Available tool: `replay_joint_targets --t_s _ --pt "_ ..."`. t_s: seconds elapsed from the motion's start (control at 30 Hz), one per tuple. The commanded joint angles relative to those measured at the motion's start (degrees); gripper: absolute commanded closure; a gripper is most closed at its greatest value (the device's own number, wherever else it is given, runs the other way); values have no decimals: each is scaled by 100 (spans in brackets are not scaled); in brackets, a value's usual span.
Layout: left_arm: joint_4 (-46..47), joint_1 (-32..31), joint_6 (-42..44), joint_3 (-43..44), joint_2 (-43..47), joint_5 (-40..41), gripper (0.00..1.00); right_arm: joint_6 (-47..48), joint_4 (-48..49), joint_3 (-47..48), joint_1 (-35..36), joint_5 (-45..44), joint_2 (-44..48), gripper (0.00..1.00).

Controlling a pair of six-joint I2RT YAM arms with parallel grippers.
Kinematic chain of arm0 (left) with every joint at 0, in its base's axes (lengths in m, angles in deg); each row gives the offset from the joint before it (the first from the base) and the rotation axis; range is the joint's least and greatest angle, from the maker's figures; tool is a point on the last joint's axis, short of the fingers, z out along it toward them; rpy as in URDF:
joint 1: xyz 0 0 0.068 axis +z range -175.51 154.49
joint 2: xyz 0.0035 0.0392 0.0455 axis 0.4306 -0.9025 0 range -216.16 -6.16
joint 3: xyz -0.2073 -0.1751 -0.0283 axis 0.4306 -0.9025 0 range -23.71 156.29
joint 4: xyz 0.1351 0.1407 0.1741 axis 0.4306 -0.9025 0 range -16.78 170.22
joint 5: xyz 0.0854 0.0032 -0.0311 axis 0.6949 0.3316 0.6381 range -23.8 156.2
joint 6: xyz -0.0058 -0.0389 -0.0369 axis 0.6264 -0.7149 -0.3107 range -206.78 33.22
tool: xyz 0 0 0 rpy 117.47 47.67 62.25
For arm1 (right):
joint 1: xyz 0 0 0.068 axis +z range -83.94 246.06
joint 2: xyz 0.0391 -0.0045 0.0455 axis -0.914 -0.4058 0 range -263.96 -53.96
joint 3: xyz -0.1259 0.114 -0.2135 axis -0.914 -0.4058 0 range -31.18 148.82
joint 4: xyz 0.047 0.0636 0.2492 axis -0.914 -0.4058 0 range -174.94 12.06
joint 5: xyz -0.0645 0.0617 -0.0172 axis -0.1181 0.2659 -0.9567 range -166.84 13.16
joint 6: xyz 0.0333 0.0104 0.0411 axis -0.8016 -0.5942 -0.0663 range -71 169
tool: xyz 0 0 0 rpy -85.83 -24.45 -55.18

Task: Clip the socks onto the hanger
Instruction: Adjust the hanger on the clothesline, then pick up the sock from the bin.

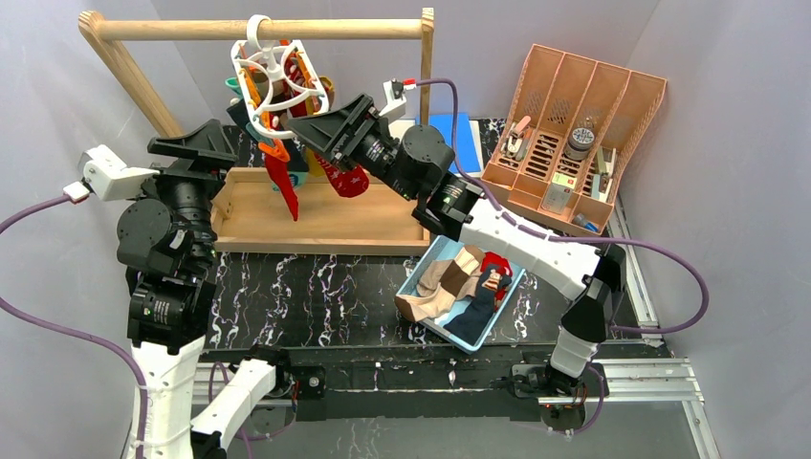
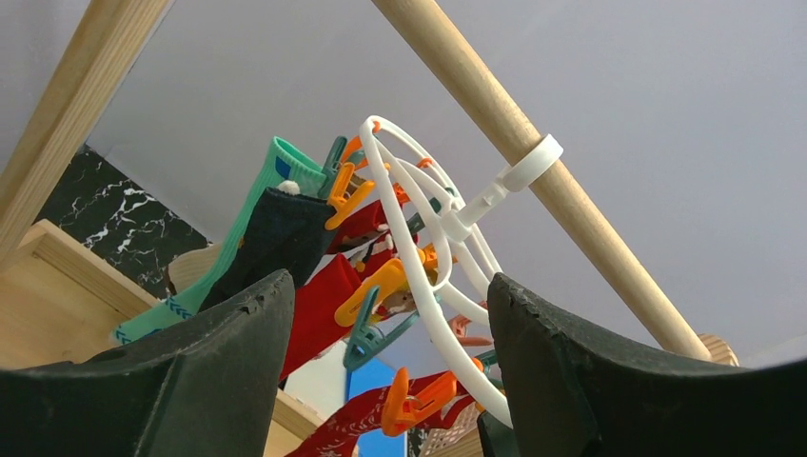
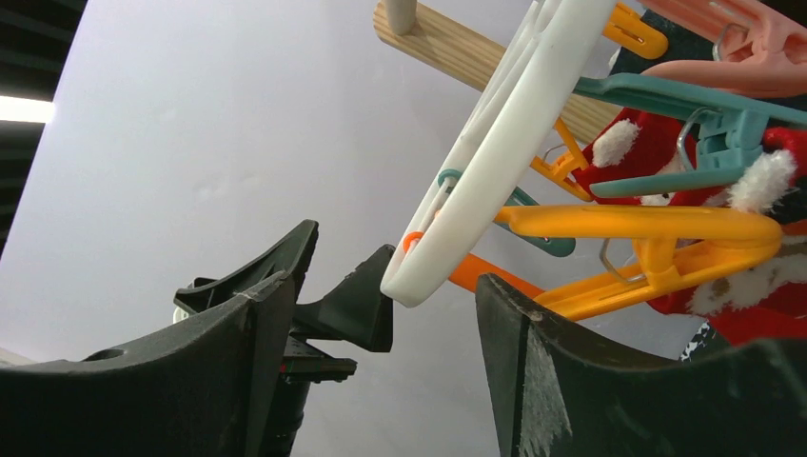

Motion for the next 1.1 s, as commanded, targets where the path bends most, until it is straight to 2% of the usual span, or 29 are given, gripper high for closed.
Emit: replay_joint_targets --t_s 0.0,0.47,0.57,0.6,0.7,0.73,0.8,0.87,0.9,0.93,1.07 --pt "21 -31 52 -20 57 156 28 104 158 -144 -6 27 388 21" --pt "-52 -72 127 -98 192 180 27 235 -54 -710 -6 352 971 20" --pt "-133 -129 246 -164 318 288 27 398 -235 -1271 -6 405 1459 20" --pt "-186 -168 331 -225 412 344 26 522 -372 -1681 -6 275 1900 19" --pt "-393 -245 487 -443 777 427 25 1300 -1190 -2235 -6 89 2755 19" --pt "-491 -261 525 -558 943 432 24 1845 -1682 -2310 -6 -90 3001 19" --pt "-659 -298 638 -918 1368 253 21 2504 -2537 -2856 -6 -714 3638 20" --pt "-1279 -304 679 -1450 2016 114 13 3041 -3536 -3634 -11 -1704 4390 20" --pt "-1932 -304 646 -1809 2479 -59 7 3192 -4223 -4029 -6 -2175 4734 21" --pt "-2299 -304 580 -2010 2759 -253 2 3170 -4602 -4304 -6 -2427 4900 23" --pt "-2891 -303 95 -2409 3302 -710 2 2534 -5203 -4754 -28 -2503 4923 27"
